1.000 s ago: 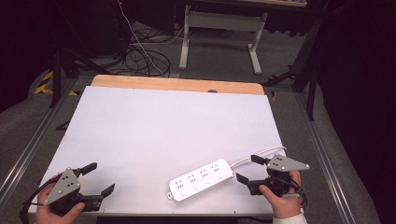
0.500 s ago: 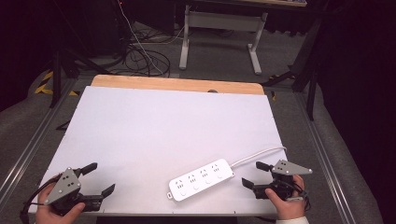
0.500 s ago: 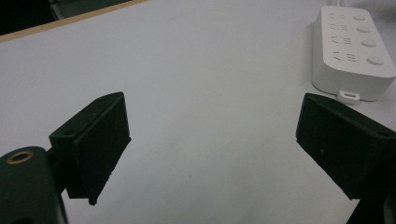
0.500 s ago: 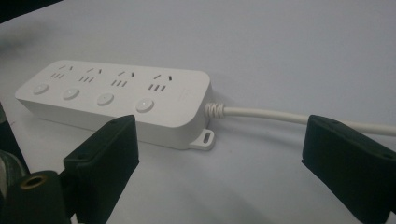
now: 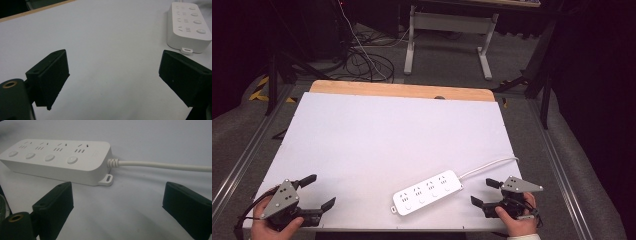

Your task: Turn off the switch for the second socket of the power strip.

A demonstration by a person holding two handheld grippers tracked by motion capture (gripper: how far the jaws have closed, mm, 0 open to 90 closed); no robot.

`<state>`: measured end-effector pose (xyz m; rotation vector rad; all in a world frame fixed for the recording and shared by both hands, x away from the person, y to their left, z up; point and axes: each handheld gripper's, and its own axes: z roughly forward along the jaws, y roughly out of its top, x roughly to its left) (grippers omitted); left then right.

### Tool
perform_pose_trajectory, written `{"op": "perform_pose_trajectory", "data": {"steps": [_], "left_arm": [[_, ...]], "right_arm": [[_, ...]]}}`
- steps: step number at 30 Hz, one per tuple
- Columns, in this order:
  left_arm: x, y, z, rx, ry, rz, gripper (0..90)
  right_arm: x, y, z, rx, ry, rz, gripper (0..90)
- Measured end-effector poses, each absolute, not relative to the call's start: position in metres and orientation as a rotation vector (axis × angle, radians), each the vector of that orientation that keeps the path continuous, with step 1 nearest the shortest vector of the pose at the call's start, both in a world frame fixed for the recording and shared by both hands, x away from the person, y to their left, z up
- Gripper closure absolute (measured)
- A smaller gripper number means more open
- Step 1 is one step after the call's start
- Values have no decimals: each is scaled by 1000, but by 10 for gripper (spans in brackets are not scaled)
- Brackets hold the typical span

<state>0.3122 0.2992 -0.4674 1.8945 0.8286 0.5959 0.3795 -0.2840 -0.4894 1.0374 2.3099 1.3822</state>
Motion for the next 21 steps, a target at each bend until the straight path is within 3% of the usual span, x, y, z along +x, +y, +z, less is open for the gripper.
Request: {"op": "perform_pose_trajectory", "data": {"steps": [21], "left_arm": [[313,300,-468,1894,803,598,100]], "right_arm": [[377,-283,-484,989,2278,1362,140]]}}
